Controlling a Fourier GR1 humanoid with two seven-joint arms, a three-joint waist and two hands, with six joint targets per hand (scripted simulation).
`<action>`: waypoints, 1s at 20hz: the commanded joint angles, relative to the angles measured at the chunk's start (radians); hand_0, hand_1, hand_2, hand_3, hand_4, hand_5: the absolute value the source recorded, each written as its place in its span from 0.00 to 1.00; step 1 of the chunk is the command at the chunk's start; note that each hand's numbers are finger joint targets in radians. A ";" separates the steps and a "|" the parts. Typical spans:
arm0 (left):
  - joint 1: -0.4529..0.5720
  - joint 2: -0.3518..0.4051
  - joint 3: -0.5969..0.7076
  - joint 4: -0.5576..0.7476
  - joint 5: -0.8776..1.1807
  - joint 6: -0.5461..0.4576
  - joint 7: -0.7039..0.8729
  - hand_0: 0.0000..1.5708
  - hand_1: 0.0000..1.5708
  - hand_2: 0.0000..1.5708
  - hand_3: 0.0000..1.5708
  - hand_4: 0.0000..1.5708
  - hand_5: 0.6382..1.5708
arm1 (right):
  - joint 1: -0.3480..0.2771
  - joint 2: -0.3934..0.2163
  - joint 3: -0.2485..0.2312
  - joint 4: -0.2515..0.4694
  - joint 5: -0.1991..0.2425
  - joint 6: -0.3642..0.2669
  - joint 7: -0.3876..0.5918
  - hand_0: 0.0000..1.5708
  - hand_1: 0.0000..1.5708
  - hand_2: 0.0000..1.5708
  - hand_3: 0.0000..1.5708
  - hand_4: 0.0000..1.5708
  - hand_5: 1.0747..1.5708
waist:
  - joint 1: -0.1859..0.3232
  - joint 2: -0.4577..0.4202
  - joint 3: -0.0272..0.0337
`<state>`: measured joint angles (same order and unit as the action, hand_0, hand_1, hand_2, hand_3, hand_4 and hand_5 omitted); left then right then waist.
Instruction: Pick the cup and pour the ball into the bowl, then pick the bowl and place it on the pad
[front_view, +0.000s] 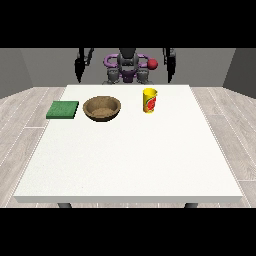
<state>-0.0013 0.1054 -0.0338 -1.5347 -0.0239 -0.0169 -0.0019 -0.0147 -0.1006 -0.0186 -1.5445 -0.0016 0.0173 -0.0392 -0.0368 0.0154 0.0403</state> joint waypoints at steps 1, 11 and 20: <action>-0.003 0.024 0.009 -0.057 0.003 -0.004 0.034 0.00 0.00 0.00 0.00 0.42 0.99 | -0.003 -0.019 -0.005 -0.055 -0.006 0.005 0.036 0.00 0.00 0.00 0.00 0.56 0.92 | -0.002 -0.150 -0.0239; 0.049 -0.103 -0.018 -0.220 0.106 0.152 0.365 0.00 0.00 0.00 0.00 0.40 0.99 | 0.114 0.056 0.047 -0.259 -0.138 -0.019 0.441 0.00 0.00 0.00 0.00 0.55 0.92 | -0.063 -0.458 -0.0409; -0.165 -0.103 -0.079 -0.292 0.004 0.248 0.329 0.00 0.00 0.00 0.00 0.38 0.98 | -0.069 0.013 -0.034 -0.408 -0.120 -0.090 0.460 0.00 0.00 0.00 0.00 0.48 0.96 | -0.035 -0.145 -0.0404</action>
<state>-0.0758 0.0083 -0.1175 -1.8426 0.0244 0.2100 0.3754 -0.0237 -0.0941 -0.0457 -1.9234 -0.1329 -0.0538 0.4465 -0.0680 -0.2461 0.0004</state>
